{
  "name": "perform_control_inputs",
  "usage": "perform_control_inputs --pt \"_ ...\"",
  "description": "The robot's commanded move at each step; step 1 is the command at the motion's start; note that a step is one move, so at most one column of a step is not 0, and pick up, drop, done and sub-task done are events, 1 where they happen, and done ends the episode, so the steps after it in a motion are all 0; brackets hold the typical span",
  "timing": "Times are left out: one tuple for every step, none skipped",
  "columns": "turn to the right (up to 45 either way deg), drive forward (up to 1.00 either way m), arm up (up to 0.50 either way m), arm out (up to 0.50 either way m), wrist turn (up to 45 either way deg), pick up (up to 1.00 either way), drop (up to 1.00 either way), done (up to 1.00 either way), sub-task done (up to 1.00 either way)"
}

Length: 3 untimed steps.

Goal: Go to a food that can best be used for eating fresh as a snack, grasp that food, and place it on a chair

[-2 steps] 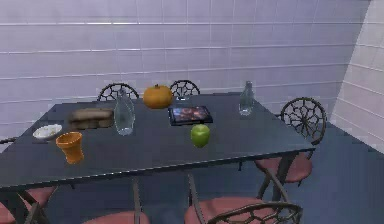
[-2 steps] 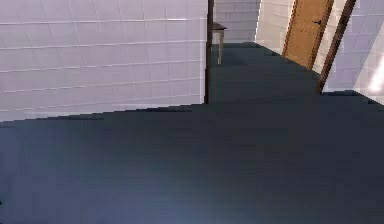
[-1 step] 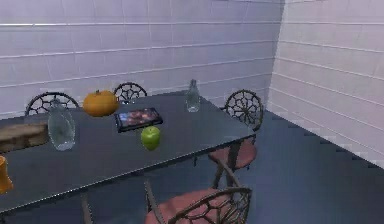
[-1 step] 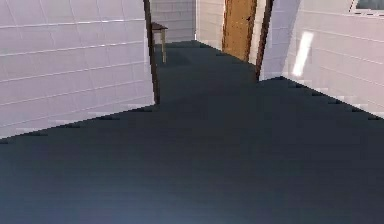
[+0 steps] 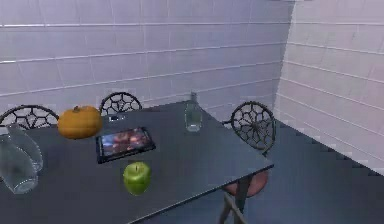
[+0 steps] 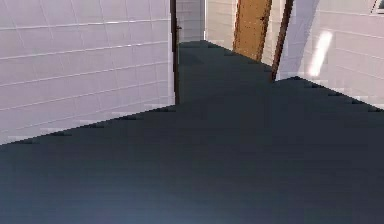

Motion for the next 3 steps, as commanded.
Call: perform_control_inputs --pt "-45.0 0.00 0.00 0.00 0.0 0.00 0.00 0.00 0.00" --pt "-45.0 0.00 0.00 0.00 0.0 0.00 0.00 0.00 0.00" --pt "-15.0 0.00 0.00 0.00 0.0 0.00 0.00 0.00 0.00"
